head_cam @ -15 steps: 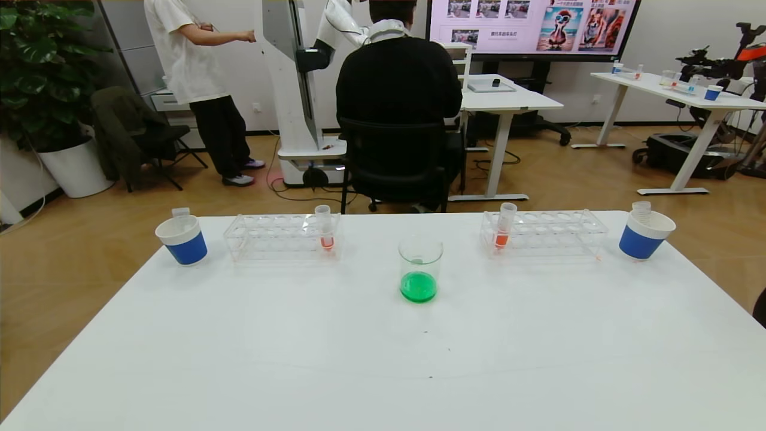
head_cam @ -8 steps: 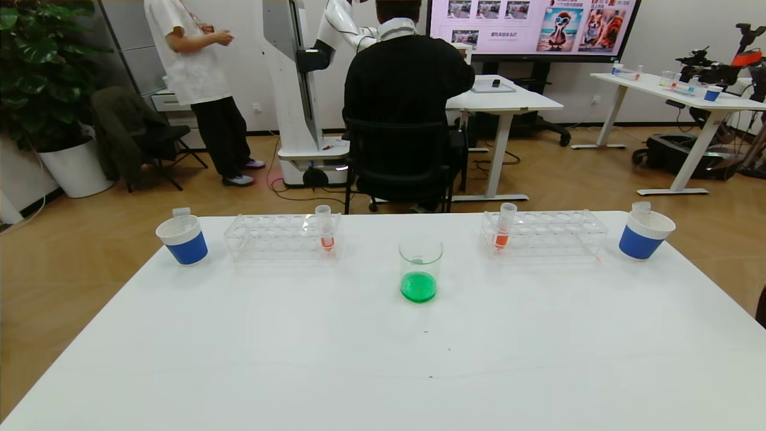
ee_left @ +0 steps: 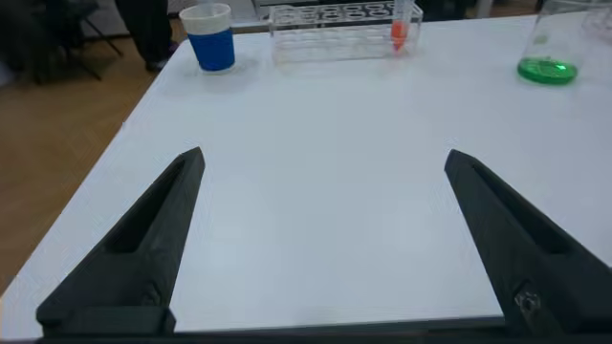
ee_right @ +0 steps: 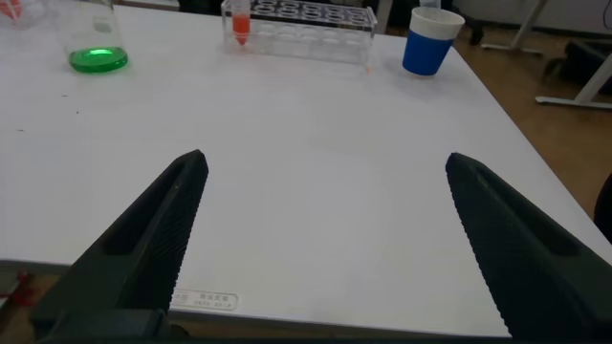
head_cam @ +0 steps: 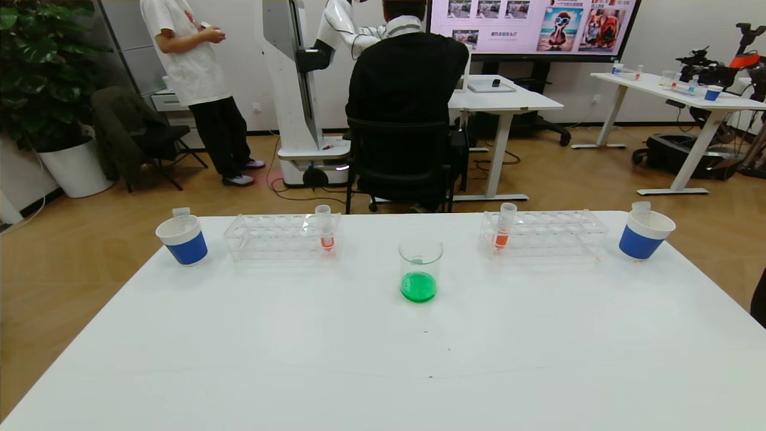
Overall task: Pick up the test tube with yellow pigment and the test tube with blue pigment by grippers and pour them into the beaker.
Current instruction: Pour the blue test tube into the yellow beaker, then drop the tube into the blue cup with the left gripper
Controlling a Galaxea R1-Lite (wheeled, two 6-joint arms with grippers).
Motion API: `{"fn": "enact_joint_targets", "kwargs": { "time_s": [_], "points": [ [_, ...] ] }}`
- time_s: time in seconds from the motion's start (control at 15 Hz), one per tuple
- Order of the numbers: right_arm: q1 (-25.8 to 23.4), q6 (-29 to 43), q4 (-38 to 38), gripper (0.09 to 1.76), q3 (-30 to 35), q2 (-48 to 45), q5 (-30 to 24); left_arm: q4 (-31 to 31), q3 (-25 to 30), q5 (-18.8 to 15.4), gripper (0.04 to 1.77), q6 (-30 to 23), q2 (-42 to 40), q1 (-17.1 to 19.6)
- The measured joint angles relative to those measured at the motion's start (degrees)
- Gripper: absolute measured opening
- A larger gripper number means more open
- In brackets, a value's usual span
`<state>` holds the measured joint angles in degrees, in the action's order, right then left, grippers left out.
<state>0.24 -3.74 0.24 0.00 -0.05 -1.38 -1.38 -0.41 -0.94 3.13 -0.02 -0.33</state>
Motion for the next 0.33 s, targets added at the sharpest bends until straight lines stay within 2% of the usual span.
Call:
{"fn": "enact_joint_targets", "kwargs": {
  "time_s": [0.13,0.33],
  "points": [
    [0.00,0.02,0.02,1.74,0.00,0.00,0.00,0.91,0.28,-0.38,1.75,0.00,-0.05,-0.02],
    [0.00,0.00,0.02,1.74,0.00,0.00,0.00,1.11,0.37,0.78,1.75,-1.76,-0.07,-0.02]
  ]
}}
